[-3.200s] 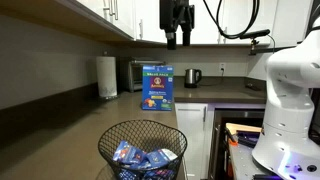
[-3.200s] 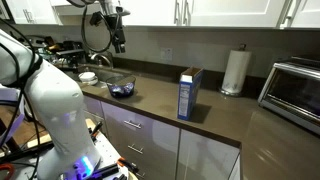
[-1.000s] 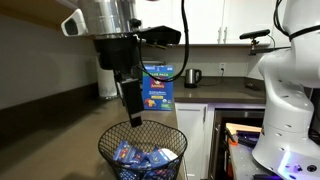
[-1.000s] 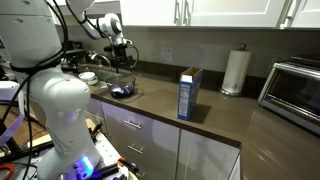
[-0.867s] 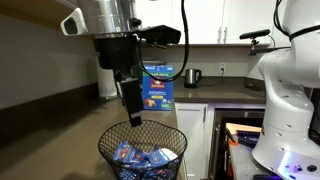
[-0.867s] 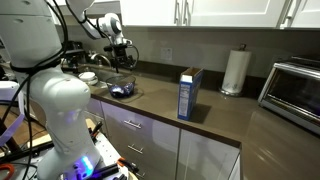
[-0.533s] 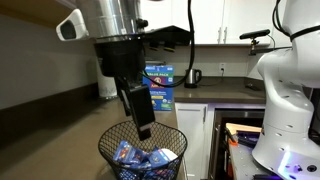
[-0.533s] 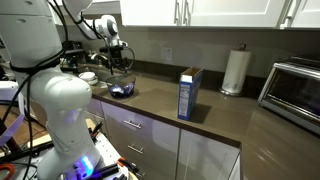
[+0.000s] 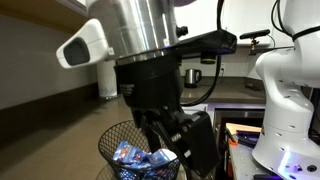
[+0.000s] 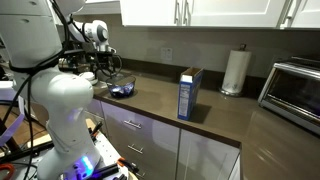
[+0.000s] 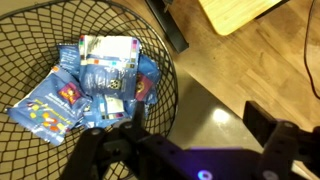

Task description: Pour the packs from the basket onto the countertop

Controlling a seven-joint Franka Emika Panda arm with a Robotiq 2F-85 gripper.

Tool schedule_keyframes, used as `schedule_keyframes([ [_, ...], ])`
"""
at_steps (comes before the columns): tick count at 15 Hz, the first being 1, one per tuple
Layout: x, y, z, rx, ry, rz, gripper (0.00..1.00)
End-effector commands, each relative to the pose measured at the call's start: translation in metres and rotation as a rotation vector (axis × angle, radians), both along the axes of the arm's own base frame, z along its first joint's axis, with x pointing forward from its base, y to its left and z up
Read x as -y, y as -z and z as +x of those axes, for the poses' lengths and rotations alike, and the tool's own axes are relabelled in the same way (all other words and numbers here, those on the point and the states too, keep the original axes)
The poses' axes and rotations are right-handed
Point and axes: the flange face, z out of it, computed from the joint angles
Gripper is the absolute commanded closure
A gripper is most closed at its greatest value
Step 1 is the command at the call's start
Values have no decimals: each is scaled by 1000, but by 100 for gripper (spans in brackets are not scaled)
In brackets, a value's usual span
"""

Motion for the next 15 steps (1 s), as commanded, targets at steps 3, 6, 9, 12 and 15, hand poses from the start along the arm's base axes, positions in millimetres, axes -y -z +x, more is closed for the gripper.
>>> schedule_keyframes([
  [3,15,32,-9,27,-49,-6,0],
  [6,20,47,-6,56,-62,10,0],
  [9,20,55,-4,81,-75,43,33],
  [12,17,55,-5,94,-81,73,53],
  [15,13,47,-8,105,-90,77,73],
])
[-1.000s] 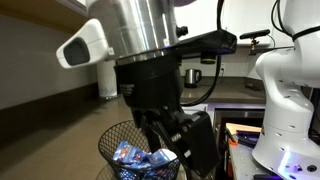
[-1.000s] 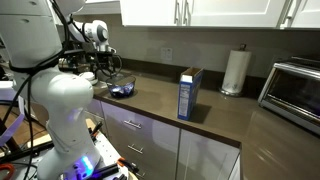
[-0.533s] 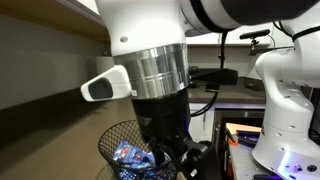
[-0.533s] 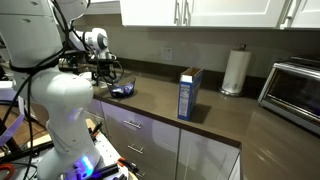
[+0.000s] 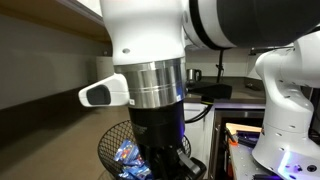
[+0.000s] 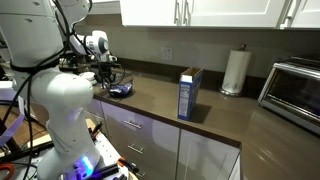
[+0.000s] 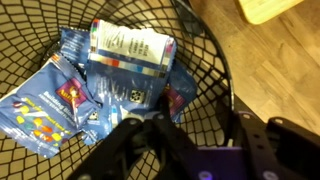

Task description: Pour the packs from the basket onto the countertop

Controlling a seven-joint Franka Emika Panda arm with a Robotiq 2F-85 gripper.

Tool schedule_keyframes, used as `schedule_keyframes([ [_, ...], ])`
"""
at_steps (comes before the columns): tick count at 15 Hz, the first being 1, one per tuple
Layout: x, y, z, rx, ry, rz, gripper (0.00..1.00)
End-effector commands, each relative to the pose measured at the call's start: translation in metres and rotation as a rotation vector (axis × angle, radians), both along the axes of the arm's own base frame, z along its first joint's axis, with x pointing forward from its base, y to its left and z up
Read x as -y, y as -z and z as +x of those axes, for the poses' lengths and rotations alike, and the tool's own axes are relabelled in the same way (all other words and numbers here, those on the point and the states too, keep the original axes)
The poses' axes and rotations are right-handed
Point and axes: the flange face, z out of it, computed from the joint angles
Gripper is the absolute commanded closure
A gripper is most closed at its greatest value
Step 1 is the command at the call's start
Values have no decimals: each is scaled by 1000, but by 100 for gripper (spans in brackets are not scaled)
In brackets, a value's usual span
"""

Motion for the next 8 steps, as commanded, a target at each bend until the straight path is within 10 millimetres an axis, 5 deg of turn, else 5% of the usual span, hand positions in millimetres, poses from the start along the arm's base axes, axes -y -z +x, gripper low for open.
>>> schedule_keyframes([
  [1,-3,-9,-4,13,-37,27,80],
  [4,-2,-23,0,13,-62,85,96],
  [8,7,-46,13,35,-97,225,98],
])
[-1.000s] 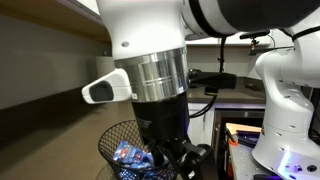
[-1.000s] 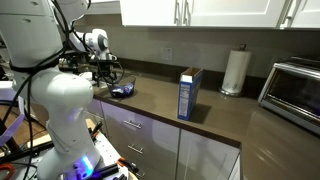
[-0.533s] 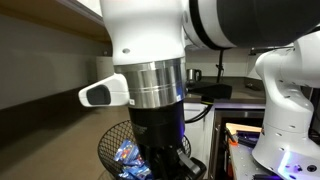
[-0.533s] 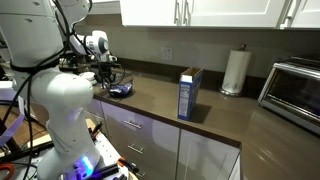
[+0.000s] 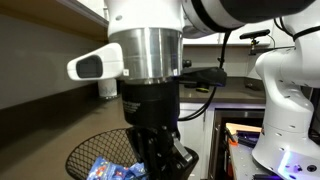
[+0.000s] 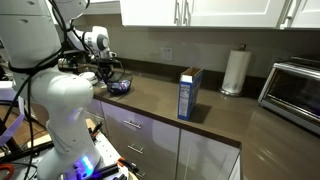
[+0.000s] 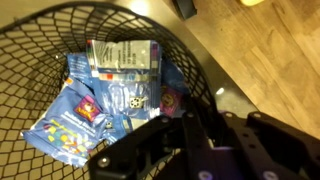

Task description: Pour the packs from the basket onto the countertop

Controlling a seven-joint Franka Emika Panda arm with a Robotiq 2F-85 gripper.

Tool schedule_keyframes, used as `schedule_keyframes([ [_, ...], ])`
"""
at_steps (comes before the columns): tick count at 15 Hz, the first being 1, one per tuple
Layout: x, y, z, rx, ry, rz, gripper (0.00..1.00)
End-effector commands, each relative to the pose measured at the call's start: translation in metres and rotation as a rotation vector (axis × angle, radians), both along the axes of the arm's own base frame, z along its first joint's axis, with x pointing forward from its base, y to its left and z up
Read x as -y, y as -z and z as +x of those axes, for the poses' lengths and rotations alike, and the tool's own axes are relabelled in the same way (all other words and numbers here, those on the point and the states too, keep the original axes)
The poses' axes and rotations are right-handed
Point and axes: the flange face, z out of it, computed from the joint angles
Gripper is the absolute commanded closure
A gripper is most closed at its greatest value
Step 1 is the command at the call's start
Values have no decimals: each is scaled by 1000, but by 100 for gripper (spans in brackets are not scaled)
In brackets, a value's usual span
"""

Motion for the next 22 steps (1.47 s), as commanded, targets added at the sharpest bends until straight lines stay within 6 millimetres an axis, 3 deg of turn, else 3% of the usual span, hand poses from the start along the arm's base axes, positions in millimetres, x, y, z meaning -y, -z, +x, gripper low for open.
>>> schedule_keyframes([
  [1,15,-25,15,28,-50,155,97],
  [9,60,-56,77,42,-111,529,97],
  [15,98,-47,83,80,-122,780,97],
  [22,120,-32,86,108,-88,824,97],
])
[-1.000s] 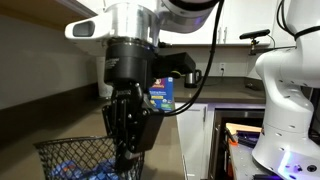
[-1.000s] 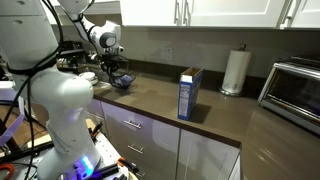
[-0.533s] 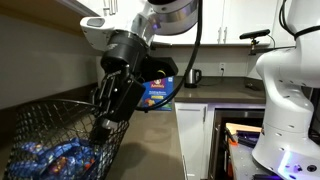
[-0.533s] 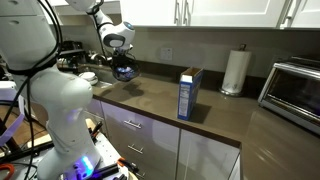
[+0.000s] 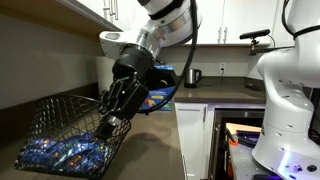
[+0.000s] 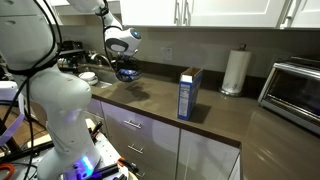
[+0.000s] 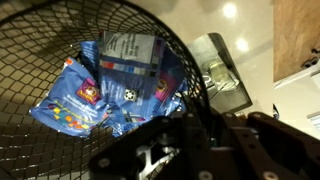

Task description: Pour the packs from the basket onto the countertop

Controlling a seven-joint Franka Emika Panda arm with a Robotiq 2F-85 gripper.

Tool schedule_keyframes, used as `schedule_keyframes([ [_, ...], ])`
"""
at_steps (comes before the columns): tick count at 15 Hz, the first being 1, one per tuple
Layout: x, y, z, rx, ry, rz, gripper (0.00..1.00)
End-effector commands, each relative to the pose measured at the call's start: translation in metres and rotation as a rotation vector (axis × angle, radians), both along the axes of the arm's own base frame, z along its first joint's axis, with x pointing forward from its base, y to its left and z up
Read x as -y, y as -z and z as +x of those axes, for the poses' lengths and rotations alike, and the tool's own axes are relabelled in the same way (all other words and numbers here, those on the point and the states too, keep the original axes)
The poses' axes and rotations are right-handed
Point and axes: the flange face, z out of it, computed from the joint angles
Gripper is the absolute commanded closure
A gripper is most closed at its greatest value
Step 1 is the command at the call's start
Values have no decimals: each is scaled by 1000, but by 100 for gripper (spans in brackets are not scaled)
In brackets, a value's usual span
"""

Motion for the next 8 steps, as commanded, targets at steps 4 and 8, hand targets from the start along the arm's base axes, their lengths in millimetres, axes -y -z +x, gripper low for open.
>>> schedule_keyframes([
  [4,8,-9,-3,46,31,116,97],
  [8,6,-9,-3,41,71,170,97],
])
